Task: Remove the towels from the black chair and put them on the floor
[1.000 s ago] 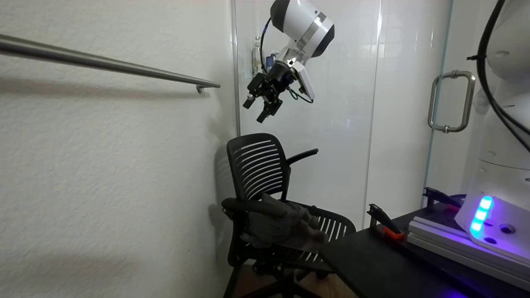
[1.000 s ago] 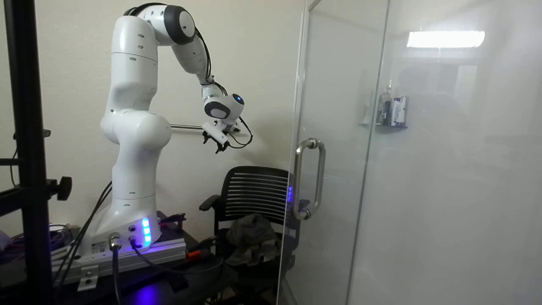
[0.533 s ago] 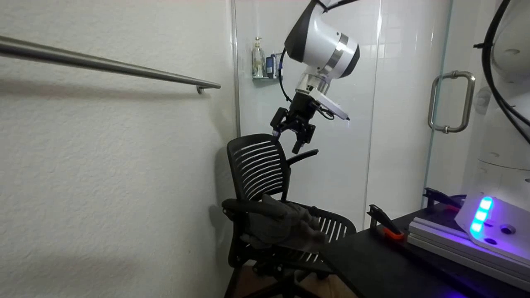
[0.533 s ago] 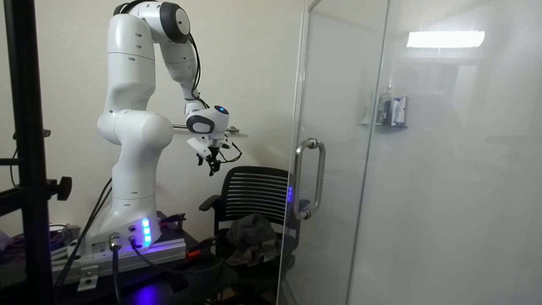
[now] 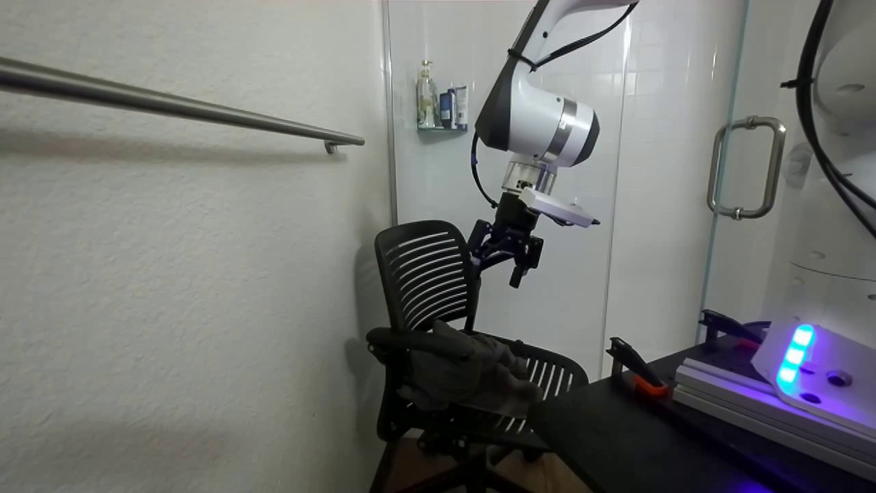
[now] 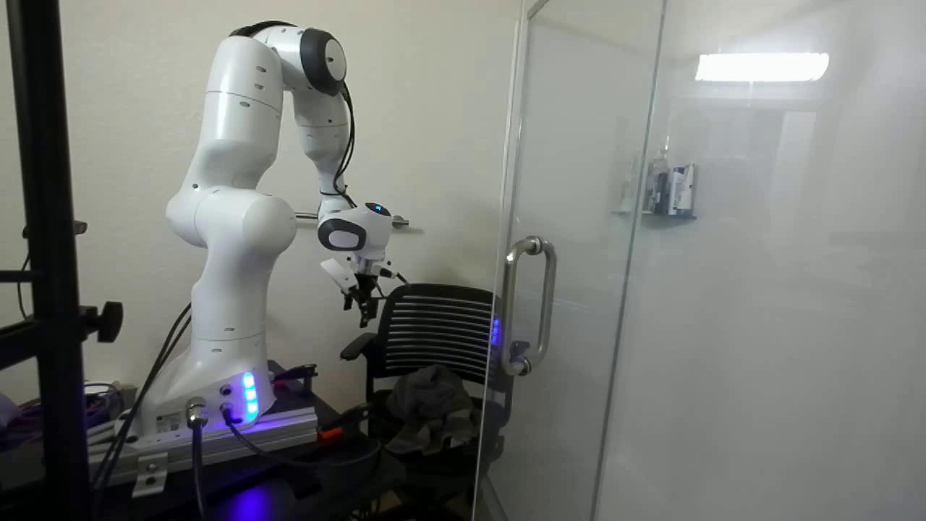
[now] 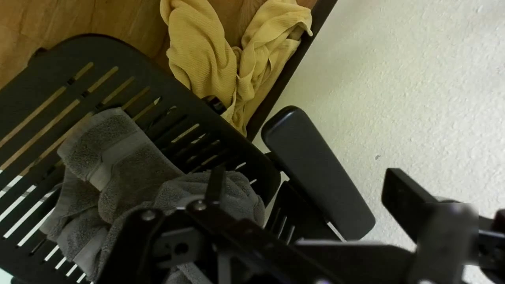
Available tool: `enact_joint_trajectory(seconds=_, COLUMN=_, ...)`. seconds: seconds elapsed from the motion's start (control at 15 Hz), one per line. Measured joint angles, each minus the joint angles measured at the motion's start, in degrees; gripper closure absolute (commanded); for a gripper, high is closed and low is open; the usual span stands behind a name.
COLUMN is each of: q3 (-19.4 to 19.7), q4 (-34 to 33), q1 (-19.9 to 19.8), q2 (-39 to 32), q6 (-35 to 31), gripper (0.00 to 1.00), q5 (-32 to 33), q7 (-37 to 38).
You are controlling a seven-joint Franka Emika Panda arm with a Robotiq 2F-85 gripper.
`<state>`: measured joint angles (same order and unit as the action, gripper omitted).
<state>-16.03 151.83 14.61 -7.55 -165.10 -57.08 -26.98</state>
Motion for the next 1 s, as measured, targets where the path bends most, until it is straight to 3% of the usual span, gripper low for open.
enact_joint_trajectory(seconds=0.2, q3=4.1, q4=-2.1, q1=-2.5, q2=-3.6, q6=-1.2, gripper=0.00, q5=-0.3, q7=-0.6)
enact_joint_trajectory(seconds=0.47, q3=8.2, q4=-13.7, q1=-9.4, q2=-12.7, q6=-1.4, gripper=0.00, q5=-1.5, q7=-7.6)
enact_joint_trajectory(seconds=0.67, q3=8.2, q4=-23.0, q1=-12.7, q2=-19.7, q6=2.1, gripper=0.00, q5=-1.4, q7=-9.8)
enact_joint_trajectory(seconds=1.0, q3=3.6, q4=-27.6, q1=-13.9, q2=-25.5, q6=13.4, gripper=0.00, q5=-2.3, q7=-14.2)
